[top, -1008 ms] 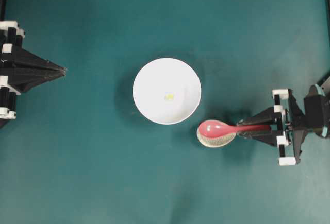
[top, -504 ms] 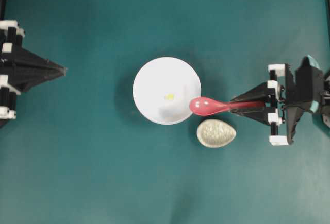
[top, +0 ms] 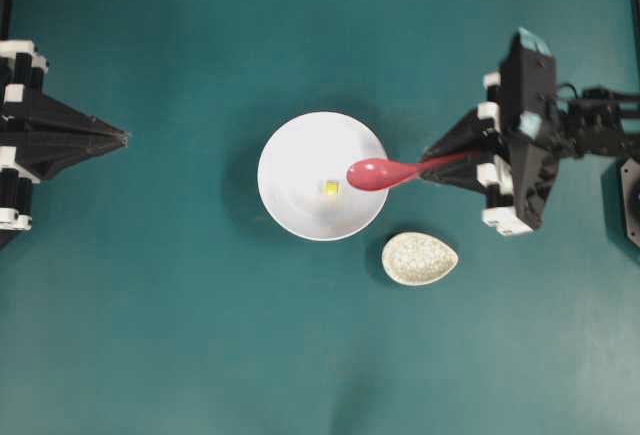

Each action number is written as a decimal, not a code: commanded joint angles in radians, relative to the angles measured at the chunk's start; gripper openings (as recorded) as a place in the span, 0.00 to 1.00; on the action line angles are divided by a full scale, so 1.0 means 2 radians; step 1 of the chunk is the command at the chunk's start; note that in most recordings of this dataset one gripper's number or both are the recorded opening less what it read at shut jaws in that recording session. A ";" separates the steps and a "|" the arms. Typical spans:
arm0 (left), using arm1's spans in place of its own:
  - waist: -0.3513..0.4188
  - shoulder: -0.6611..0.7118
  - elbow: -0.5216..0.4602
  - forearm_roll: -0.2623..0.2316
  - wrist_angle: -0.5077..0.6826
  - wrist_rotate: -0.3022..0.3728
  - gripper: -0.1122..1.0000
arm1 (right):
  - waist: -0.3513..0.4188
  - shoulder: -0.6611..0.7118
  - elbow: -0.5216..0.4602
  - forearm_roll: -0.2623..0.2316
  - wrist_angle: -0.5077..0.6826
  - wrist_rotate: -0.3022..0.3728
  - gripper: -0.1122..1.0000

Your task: Scoop the yellow hexagonal prism block from the bowl with a spoon using the right arm.

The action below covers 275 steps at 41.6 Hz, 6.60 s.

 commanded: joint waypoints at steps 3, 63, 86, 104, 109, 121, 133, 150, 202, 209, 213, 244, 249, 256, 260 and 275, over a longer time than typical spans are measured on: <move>0.001 0.004 -0.012 0.002 -0.002 0.001 0.10 | -0.020 0.011 -0.043 -0.008 0.048 -0.001 0.31; 0.001 0.001 -0.012 0.005 -0.002 0.001 0.10 | -0.041 0.167 -0.134 -0.061 0.136 0.025 0.32; 0.001 0.000 -0.012 0.005 -0.002 0.001 0.10 | -0.041 0.202 -0.162 -0.062 0.130 0.024 0.31; 0.001 -0.001 -0.012 0.005 0.002 0.002 0.10 | -0.035 0.220 -0.179 -0.062 0.092 0.021 0.31; 0.001 -0.001 -0.013 0.005 0.002 0.002 0.10 | -0.033 0.220 -0.179 -0.062 0.081 0.021 0.32; 0.001 -0.001 -0.012 0.005 0.002 0.002 0.10 | -0.031 0.220 -0.179 -0.062 0.058 0.021 0.31; 0.001 -0.001 -0.012 0.005 0.002 0.002 0.10 | -0.028 0.209 -0.180 -0.061 0.054 0.021 0.32; 0.001 -0.001 -0.013 0.005 0.002 0.002 0.10 | -0.026 0.138 -0.176 -0.055 0.091 0.032 0.31; 0.002 -0.001 -0.013 0.005 0.002 0.002 0.10 | -0.026 0.157 -0.174 -0.080 0.214 0.120 0.32; 0.002 -0.001 -0.013 0.005 0.002 0.002 0.10 | -0.026 0.175 -0.177 -0.087 0.207 0.120 0.31; 0.001 -0.001 -0.013 0.005 0.002 0.002 0.10 | -0.026 0.184 -0.179 -0.089 0.199 0.120 0.32; 0.001 -0.002 -0.013 0.005 0.002 0.001 0.10 | -0.012 0.232 -0.206 -0.098 0.153 0.116 0.31; 0.002 -0.003 -0.014 0.005 0.002 0.001 0.10 | -0.012 0.235 -0.211 -0.107 0.140 0.116 0.31; 0.001 -0.003 -0.014 0.004 0.002 0.001 0.10 | -0.012 0.236 -0.215 -0.114 0.119 0.116 0.32; 0.002 -0.003 -0.014 0.005 0.002 0.001 0.10 | -0.012 0.237 -0.215 -0.118 0.108 0.116 0.32; 0.001 -0.003 -0.013 0.005 0.002 0.001 0.10 | -0.012 0.222 -0.219 -0.123 0.100 0.118 0.31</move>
